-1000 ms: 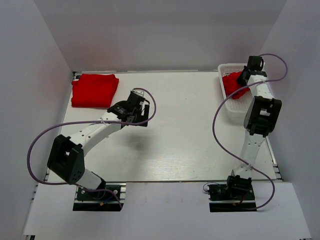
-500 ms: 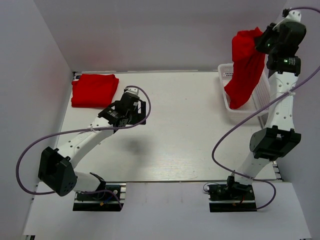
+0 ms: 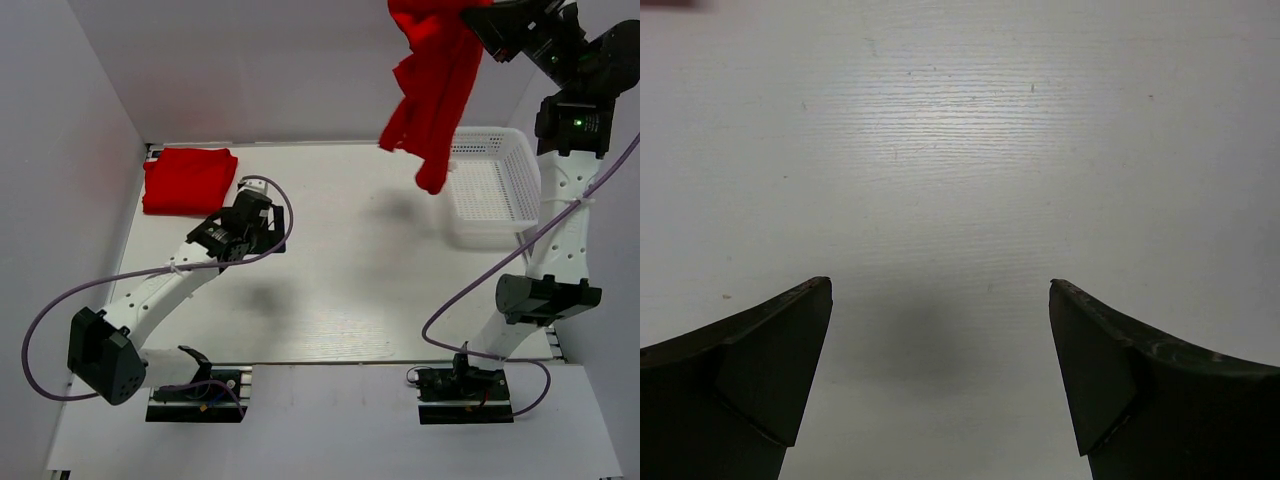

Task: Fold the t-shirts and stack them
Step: Move the tshirt to the center of the board, then flatten out the tshirt

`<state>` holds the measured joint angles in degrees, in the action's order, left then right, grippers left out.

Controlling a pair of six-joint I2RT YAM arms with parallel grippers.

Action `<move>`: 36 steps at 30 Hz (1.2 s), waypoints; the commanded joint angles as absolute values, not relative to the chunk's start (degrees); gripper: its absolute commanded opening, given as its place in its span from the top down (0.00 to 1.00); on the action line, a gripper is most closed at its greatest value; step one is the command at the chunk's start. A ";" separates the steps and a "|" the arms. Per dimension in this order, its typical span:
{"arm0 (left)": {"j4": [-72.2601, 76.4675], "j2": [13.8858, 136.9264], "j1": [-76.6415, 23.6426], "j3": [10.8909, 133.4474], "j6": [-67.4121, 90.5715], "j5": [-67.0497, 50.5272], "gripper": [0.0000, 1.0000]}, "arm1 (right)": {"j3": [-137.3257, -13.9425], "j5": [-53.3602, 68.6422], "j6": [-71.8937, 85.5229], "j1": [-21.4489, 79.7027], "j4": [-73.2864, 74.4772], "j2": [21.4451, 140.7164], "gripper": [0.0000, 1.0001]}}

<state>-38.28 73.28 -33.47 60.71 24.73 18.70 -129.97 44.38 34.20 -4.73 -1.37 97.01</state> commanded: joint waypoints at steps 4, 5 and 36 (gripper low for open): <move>-42.36 69.96 -33.13 63.98 26.10 21.53 0.00 | -134.74 56.51 54.40 -1.23 -27.43 96.96 1.00; -43.15 69.96 -33.13 64.51 26.89 22.14 0.00 | -130.91 56.43 49.71 -0.45 -26.03 96.25 1.00; -36.40 80.31 -35.50 54.49 22.07 3.52 0.00 | -51.85 3.19 12.13 12.73 22.92 70.57 0.10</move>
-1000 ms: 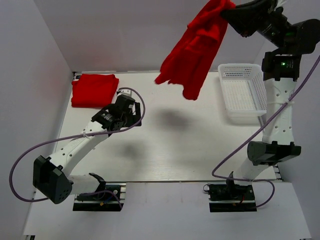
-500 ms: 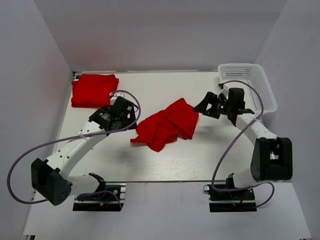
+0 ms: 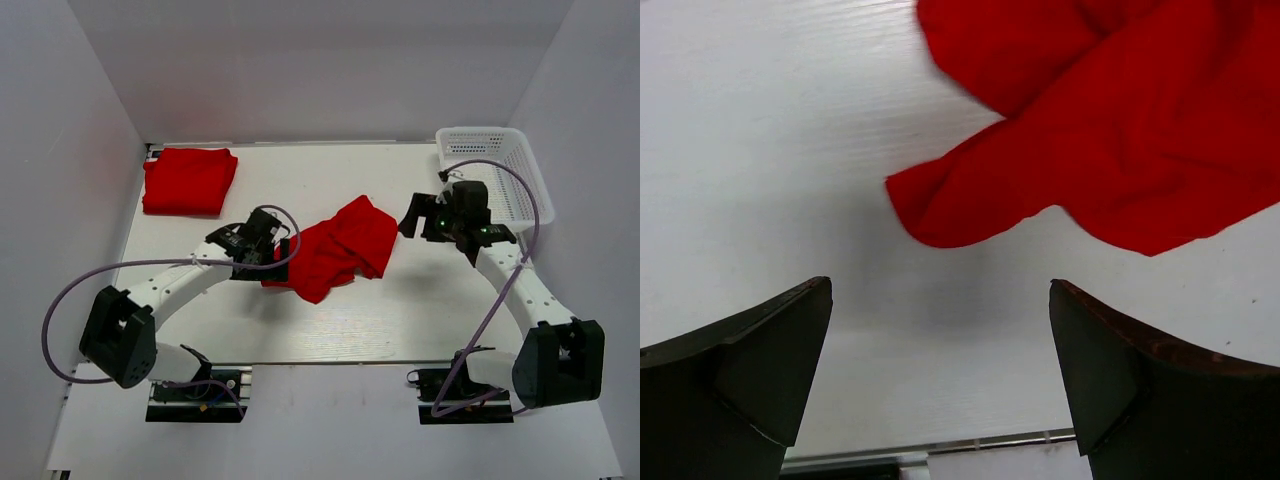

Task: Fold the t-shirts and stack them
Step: Flatten out the tshirt

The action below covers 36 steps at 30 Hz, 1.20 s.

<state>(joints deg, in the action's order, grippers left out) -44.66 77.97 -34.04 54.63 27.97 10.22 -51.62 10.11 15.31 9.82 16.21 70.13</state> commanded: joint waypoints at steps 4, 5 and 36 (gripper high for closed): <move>-35.86 85.24 -37.08 57.03 20.21 4.13 0.00 | -52.38 1.58 10.73 15.72 24.17 72.85 0.10; -35.86 86.30 -37.61 58.26 20.21 4.74 0.03 | -52.64 0.89 10.98 16.08 24.17 73.56 0.10; -35.68 84.39 -41.66 58.89 24.18 18.29 1.00 | -71.80 2.99 4.85 32.69 21.36 94.03 0.13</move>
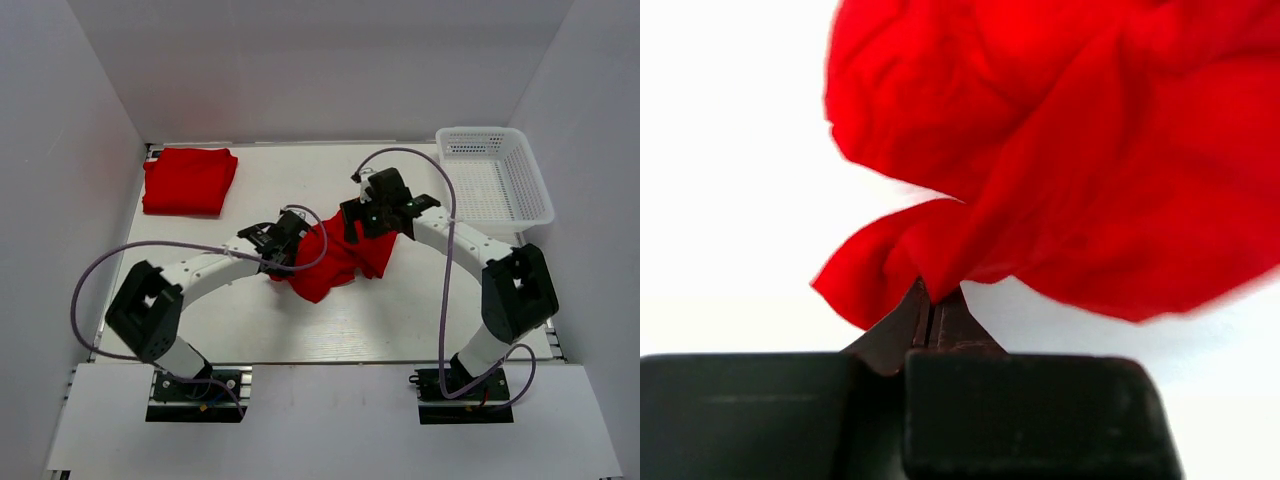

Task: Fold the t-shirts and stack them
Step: Flatten out the tshirt

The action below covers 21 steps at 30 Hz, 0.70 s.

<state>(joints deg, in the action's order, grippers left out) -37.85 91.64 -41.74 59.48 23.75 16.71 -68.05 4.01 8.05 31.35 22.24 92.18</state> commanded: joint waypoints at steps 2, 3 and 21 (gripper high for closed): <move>-35.16 81.93 -41.13 58.18 23.21 16.71 1.00 | -72.16 2.81 3.26 34.09 20.66 95.27 0.13; -35.16 81.39 -41.13 58.18 23.20 16.70 1.00 | -72.25 3.07 1.86 34.88 20.39 95.53 0.15; -39.37 79.72 -41.13 59.33 24.08 18.28 1.00 | -75.67 -15.82 2.90 37.44 20.31 103.27 0.57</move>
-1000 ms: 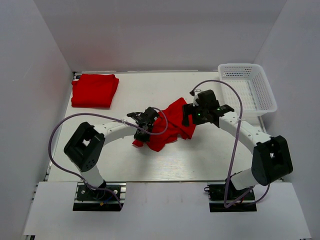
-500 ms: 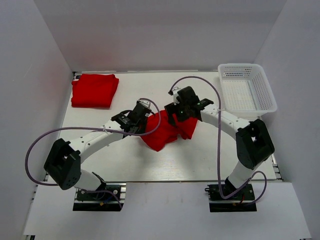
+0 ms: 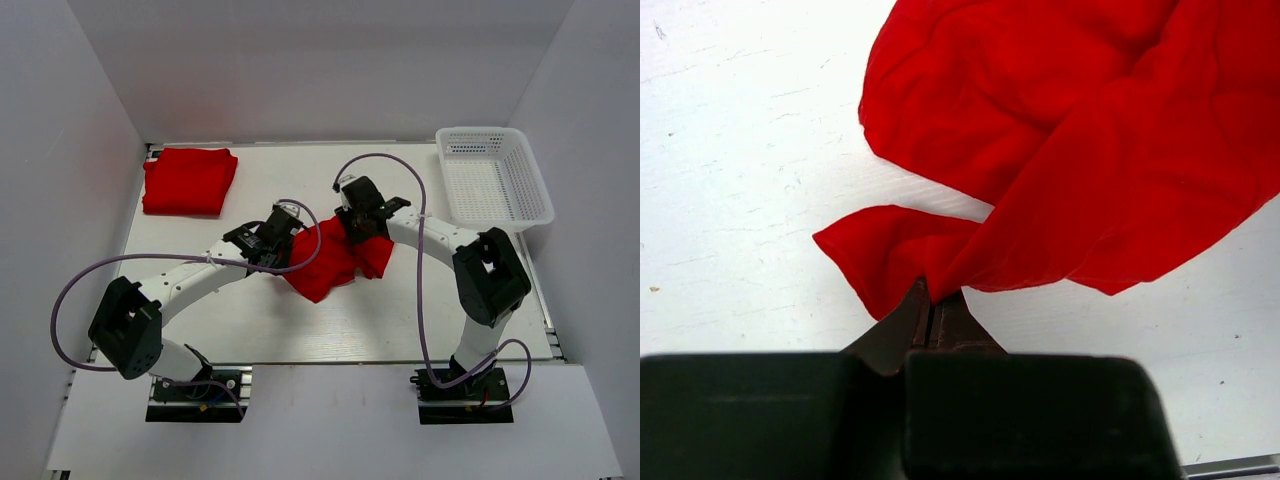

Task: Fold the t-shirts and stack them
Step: Flatten out the tshirt

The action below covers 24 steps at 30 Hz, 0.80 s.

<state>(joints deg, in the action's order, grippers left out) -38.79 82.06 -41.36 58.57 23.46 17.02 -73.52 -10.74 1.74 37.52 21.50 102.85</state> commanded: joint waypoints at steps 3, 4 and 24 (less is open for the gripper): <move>-39.90 79.72 -41.13 58.80 24.61 18.80 1.00 | -75.58 -16.00 1.85 37.70 19.42 103.62 0.82; -39.90 79.72 -41.13 58.80 24.61 18.81 1.00 | -75.41 -15.39 1.76 37.71 19.08 103.62 0.87; -41.48 78.67 -41.13 60.12 27.42 22.85 1.00 | -60.21 -18.95 5.27 37.35 1.52 84.83 1.00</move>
